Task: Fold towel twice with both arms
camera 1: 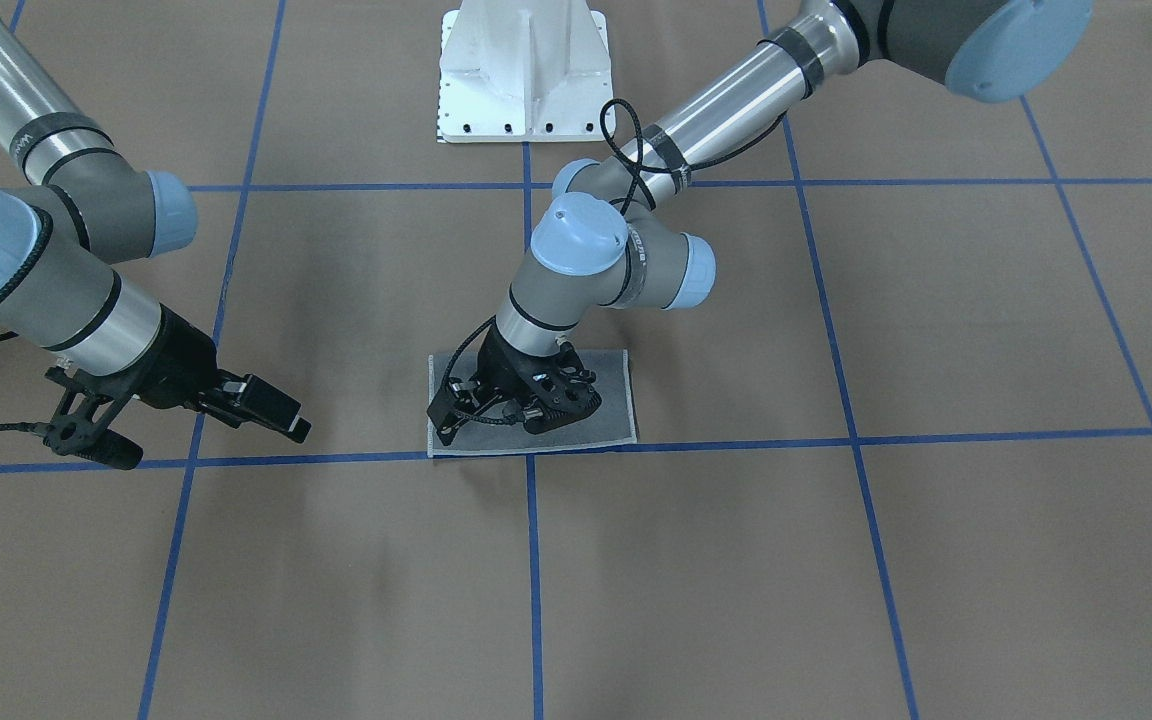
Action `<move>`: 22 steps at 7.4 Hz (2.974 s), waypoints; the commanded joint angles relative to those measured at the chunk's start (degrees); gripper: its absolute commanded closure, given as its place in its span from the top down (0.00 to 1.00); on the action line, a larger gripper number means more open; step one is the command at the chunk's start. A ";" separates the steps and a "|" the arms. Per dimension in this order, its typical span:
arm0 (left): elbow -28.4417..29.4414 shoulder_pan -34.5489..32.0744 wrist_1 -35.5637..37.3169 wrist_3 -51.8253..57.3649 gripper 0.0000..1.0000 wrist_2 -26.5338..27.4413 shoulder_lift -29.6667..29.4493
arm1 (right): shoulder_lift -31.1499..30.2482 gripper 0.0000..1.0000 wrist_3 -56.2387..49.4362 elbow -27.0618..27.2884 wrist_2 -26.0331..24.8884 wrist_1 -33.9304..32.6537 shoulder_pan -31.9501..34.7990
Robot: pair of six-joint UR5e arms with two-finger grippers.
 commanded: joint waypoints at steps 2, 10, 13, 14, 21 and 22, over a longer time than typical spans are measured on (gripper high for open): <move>0.69 -1.50 -1.54 0.21 1.00 0.24 -0.74 | -0.18 0.99 0.08 0.29 1.27 0.07 0.62; -6.42 -19.16 6.63 12.84 1.00 -22.58 8.01 | 1.66 0.99 1.40 3.37 -5.14 -0.37 -11.30; -6.61 -20.58 6.54 16.73 1.00 -24.11 10.15 | 3.07 0.93 1.48 1.44 -10.86 -1.08 -14.84; -6.61 -20.58 6.63 16.73 1.00 -24.11 10.15 | 6.12 0.89 1.40 -1.79 -10.95 -3.16 -15.02; -6.52 -20.67 6.81 16.64 1.00 -24.02 10.07 | 6.59 0.75 0.96 -3.14 -11.48 -4.85 -17.04; -6.52 -20.76 6.81 16.64 1.00 -24.02 10.07 | 6.16 0.75 0.96 -3.05 -11.48 -4.77 -17.04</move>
